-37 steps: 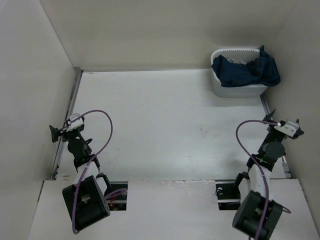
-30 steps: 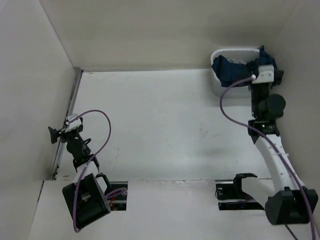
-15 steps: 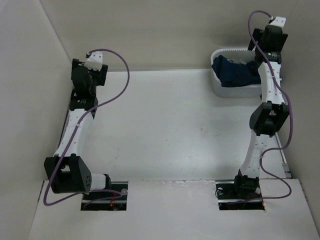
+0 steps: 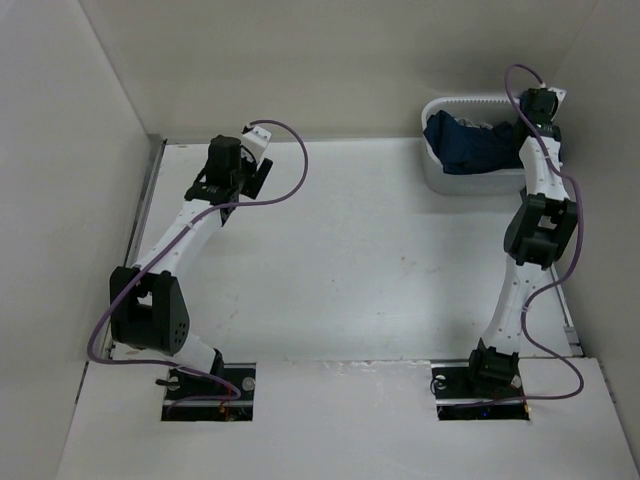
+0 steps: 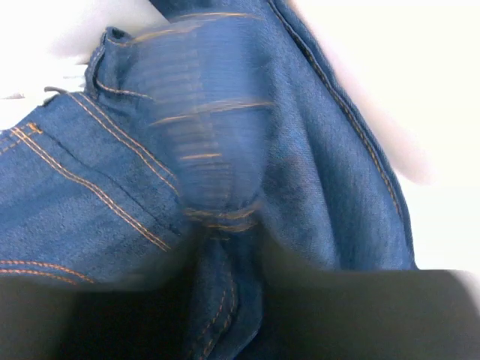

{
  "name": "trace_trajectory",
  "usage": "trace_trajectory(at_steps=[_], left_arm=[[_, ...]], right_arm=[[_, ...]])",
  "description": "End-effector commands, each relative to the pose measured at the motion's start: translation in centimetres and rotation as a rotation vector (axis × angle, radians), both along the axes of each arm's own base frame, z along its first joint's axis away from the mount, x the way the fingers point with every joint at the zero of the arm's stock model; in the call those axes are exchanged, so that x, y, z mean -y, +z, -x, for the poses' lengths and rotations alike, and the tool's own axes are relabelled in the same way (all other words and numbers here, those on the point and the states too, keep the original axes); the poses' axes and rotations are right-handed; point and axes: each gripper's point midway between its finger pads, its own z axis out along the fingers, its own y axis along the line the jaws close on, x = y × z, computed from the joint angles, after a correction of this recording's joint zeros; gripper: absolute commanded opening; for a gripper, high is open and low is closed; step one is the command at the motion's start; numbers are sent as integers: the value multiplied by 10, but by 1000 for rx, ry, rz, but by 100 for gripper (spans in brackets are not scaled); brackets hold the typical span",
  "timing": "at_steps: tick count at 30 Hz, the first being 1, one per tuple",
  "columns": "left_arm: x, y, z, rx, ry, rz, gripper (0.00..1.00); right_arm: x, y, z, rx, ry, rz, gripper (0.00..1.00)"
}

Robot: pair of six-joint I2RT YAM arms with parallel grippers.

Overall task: Fold and stack the trousers
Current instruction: Grab the trousers from the pile

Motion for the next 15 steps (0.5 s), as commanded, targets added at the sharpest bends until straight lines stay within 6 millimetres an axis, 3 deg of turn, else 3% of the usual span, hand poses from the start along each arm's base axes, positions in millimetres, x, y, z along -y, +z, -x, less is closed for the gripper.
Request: trace_trajectory(at_steps=[1, 2, 4, 7, 11, 12, 13, 15], left_arm=[[-4, 45, -2, 120, 25, -5, 80], [-4, 46, -1, 123, 24, -8, 80], [-6, 52, 3, 137, 24, -9, 80], [-12, 66, 9, 171, 35, -1, 80], [-28, 85, 28, 232, 65, 12, 81], [-33, 90, 33, 249, 75, 21, 81], [-37, 94, 38, 262, 82, 27, 81], [-48, 106, 51, 306, 103, 42, 82]], right_arm=[[2, 44, -7, 147, 15, -16, 8], [0, 51, -8, 164, 29, -20, 1], [-3, 72, -6, 204, 42, -13, 0], [-27, 138, -3, 329, 84, 33, 0], [-89, 286, 31, 626, 191, 131, 0], [-114, 331, 48, 722, 239, 161, 0], [-133, 364, 62, 795, 275, 182, 0], [-189, 443, 112, 995, 383, 218, 0]])
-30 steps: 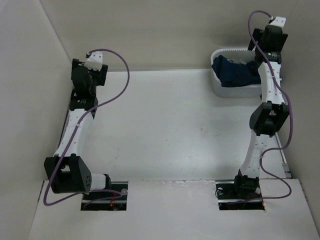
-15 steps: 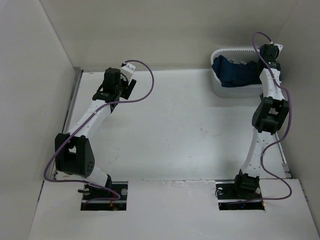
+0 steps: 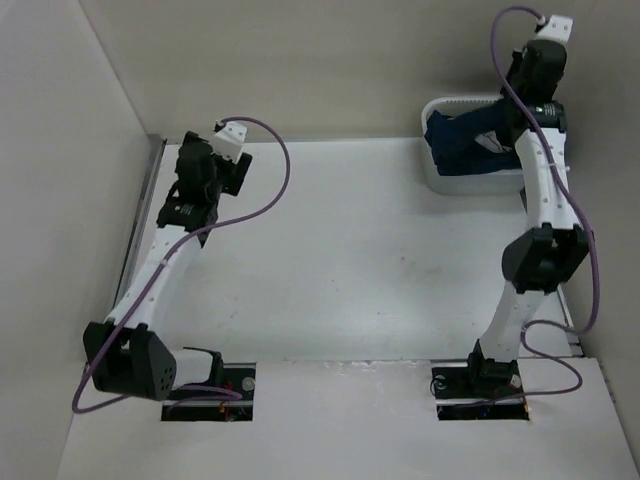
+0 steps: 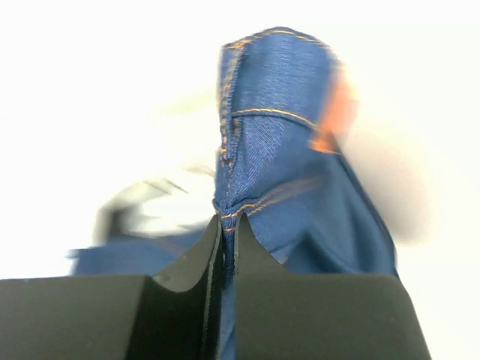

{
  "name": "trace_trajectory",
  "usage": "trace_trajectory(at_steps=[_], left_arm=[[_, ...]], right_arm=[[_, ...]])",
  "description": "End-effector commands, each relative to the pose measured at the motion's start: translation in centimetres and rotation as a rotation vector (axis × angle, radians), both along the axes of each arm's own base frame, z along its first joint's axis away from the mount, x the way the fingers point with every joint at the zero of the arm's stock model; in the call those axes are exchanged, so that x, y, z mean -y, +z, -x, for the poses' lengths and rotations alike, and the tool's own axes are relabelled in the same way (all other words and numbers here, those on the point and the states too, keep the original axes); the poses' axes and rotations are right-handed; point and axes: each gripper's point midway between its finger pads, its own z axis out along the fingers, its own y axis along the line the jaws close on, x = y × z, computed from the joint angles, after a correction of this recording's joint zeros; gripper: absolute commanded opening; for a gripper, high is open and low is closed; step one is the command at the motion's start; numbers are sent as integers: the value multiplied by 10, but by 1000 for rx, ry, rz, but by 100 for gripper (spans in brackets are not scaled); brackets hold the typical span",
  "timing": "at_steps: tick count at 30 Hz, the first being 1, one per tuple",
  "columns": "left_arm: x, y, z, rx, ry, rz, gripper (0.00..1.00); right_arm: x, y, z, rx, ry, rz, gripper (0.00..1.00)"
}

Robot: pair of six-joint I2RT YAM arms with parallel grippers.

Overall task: Fold and stack the trousers
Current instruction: Grab the trousers from the pile, then move the trousers to the center of the board

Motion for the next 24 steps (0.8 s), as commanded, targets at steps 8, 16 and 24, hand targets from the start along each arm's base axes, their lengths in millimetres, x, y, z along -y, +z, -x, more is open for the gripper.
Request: trace_trajectory(at_steps=[8, 16, 24], left_arm=[[-44, 77, 54, 288, 101, 76, 86], [-53, 110, 65, 402, 121, 84, 87], [-30, 118, 52, 395, 54, 78, 87]], right_arm=[[-267, 409, 336, 1328, 824, -106, 3], [-312, 361, 384, 1282, 1076, -405, 8], [-279, 102, 262, 692, 650, -837, 40]])
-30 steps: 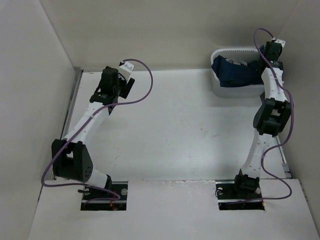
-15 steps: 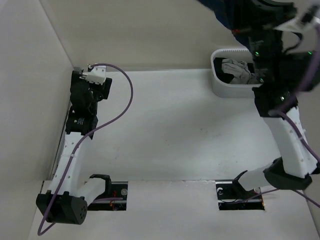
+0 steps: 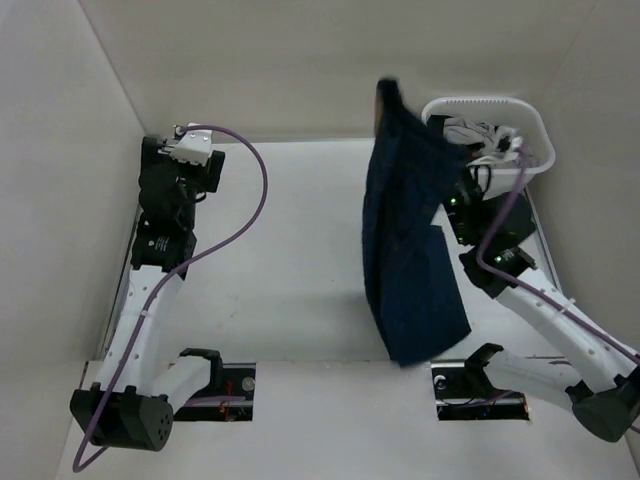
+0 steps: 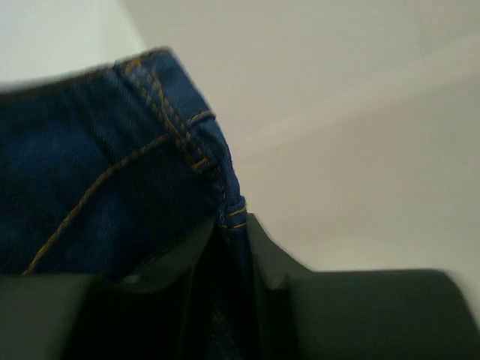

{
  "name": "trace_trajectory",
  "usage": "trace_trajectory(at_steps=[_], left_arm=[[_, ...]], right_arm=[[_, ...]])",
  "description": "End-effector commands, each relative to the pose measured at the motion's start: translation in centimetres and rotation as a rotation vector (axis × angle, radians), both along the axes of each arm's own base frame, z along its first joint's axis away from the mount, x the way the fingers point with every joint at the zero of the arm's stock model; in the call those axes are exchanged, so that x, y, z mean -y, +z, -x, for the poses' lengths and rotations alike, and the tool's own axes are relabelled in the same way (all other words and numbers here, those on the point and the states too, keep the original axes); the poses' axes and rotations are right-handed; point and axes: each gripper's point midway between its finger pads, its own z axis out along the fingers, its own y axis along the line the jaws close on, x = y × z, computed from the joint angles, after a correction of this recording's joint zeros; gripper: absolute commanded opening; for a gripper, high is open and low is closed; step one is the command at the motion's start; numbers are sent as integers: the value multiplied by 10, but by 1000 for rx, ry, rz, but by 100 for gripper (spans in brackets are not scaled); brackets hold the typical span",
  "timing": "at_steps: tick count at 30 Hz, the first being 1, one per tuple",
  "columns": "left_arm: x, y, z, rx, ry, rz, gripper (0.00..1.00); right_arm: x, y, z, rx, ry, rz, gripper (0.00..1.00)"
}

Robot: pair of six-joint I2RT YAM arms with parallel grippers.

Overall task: Fold and stack the trousers
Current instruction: Move the trousers to the center of the board, then flatten the trousers out

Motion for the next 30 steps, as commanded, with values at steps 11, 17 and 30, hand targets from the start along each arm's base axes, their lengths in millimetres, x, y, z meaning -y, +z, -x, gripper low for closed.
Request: trace_trajectory(at_steps=[11, 17, 30], left_arm=[[42, -4, -19, -6, -109, -68, 87], [10, -25, -7, -29, -21, -46, 87], [-75, -55, 53, -35, 237, 21, 88]], right_arm=[[71, -309, -21, -956, -190, 367, 100], [-40, -345, -23, -980, -7, 622, 100], [-261, -413, -79, -860, 149, 1063, 100]])
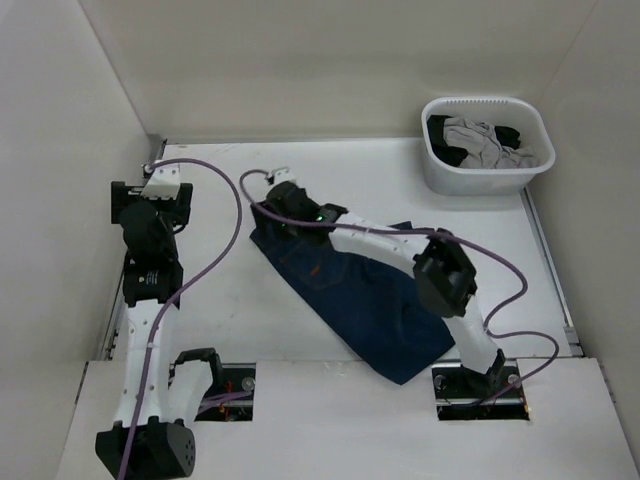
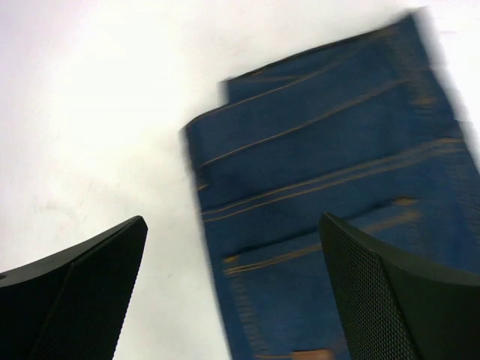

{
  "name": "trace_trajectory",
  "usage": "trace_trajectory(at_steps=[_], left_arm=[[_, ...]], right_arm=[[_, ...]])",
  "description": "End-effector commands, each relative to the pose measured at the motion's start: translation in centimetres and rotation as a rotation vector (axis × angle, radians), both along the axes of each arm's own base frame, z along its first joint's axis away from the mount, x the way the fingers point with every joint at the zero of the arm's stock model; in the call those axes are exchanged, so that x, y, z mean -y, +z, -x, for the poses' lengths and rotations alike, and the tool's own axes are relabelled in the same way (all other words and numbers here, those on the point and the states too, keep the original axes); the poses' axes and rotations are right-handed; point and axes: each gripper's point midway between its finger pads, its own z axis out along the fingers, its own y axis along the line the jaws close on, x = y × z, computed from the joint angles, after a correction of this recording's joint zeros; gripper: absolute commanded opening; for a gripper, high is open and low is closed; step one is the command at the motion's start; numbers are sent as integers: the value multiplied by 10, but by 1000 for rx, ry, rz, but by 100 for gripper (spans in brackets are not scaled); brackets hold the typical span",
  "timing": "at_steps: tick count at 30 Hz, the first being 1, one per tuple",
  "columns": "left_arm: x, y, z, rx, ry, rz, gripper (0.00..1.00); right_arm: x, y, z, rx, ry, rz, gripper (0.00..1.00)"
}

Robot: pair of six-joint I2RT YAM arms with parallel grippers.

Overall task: Fold and stack the trousers
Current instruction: Flatten the trousers out

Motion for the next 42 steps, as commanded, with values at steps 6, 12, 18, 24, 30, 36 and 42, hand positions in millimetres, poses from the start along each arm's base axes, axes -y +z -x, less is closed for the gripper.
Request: trace_trajectory(at_steps=[6, 12, 18, 24, 30, 36, 42], left_arm=[[-43, 23, 18, 104, 153, 55, 88], [-44, 23, 13, 101, 159, 80, 88], [-48, 25, 14, 104, 169, 77, 88], [-49, 23, 14, 102, 170, 88, 88], [-49, 27, 13, 109, 169, 85, 88], [-43, 46, -3, 133, 121, 80, 88], [72, 69, -40, 7, -372, 99, 85]], right_arm=[[-42, -56, 53, 45, 227, 299, 92], [-58, -101, 51, 59, 246, 447, 65], [-59, -79, 34, 96, 206, 412, 7], [-70, 31, 11, 227, 153, 197, 0], [-44, 135, -3, 292, 66, -16, 0], [33, 359, 0, 520, -59, -486, 0], [169, 506, 44, 818, -293, -651, 0]])
